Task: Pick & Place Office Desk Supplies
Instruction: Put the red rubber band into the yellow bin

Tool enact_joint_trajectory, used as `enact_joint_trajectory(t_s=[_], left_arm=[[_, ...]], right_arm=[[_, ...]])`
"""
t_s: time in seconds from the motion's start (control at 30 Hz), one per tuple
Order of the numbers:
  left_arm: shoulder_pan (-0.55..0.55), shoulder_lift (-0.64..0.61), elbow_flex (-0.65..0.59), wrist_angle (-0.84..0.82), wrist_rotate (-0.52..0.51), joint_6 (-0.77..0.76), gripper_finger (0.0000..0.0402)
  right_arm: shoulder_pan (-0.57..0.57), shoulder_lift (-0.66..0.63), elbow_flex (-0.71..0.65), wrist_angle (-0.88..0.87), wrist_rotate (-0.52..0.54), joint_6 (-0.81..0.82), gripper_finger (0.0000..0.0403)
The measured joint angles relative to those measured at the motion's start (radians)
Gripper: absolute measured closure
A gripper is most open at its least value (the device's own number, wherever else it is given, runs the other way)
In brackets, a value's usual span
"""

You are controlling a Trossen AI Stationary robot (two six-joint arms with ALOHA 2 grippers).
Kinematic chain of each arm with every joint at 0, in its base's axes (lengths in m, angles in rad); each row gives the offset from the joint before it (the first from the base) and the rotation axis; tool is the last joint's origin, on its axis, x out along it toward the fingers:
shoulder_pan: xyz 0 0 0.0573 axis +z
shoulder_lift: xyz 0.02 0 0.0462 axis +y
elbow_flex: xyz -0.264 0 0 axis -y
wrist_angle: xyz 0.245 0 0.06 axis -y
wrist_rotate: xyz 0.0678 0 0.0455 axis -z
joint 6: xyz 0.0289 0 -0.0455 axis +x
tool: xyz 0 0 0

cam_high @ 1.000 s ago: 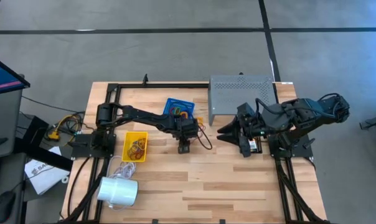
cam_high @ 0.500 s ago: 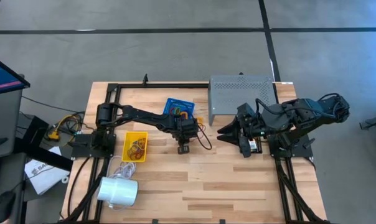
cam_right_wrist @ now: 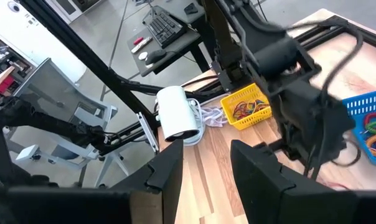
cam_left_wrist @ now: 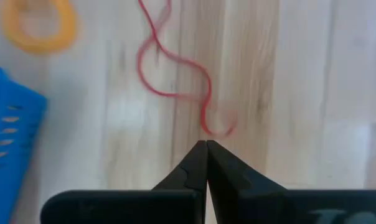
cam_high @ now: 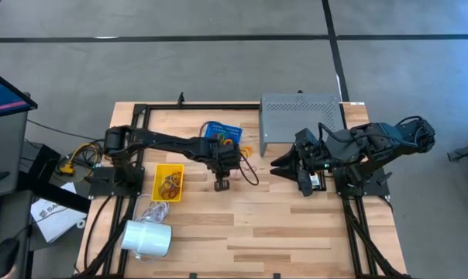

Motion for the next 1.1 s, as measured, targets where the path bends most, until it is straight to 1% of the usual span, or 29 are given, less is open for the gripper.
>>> enact_joint_trajectory(t_s=[0.3, 0.43, 0.57, 0.63, 0.73, 0.93, 1.0, 1.1], left_arm=[[0.005, -0.150, 0.002, -0.011, -0.009, 0.000, 0.0401], [0.015, -0.150, 0.002, -0.009, -0.002, -0.013, 0.0401], [0.007, -0.120, 0.003, 0.040, 0.001, -0.017, 0.0394], [0.005, -0.105, 0.002, 0.061, 0.019, -0.050, 0.0381], [0.005, -0.079, 0.003, 0.102, 0.070, -0.171, 0.0347], [-0.013, -0.018, 0.003, 0.141, 0.068, -0.382, 0.0265], [-0.016, 0.001, 0.004, 0.155, 0.062, -0.454, 0.0245], [-0.020, 0.036, 0.004, 0.199, 0.063, -0.517, 0.0229]], right_arm=[[0.000, 0.000, 0.000, 0.000, 0.000, -0.005, 0.0272], [0.000, 0.000, 0.000, 0.000, 0.000, -0.008, 0.0272], [0.000, 0.000, 0.000, 0.007, 0.000, -0.006, 0.0272], [0.000, 0.000, 0.000, 0.008, 0.000, -0.003, 0.0272], [0.008, 0.000, 0.000, 0.013, 0.000, -0.003, 0.0272], [0.014, 0.000, 0.000, 0.024, 0.000, -0.001, 0.0272], [0.013, 0.000, 0.000, 0.027, 0.000, -0.001, 0.0272], [0.013, 0.000, 0.000, 0.033, 0.000, -0.001, 0.0272]])
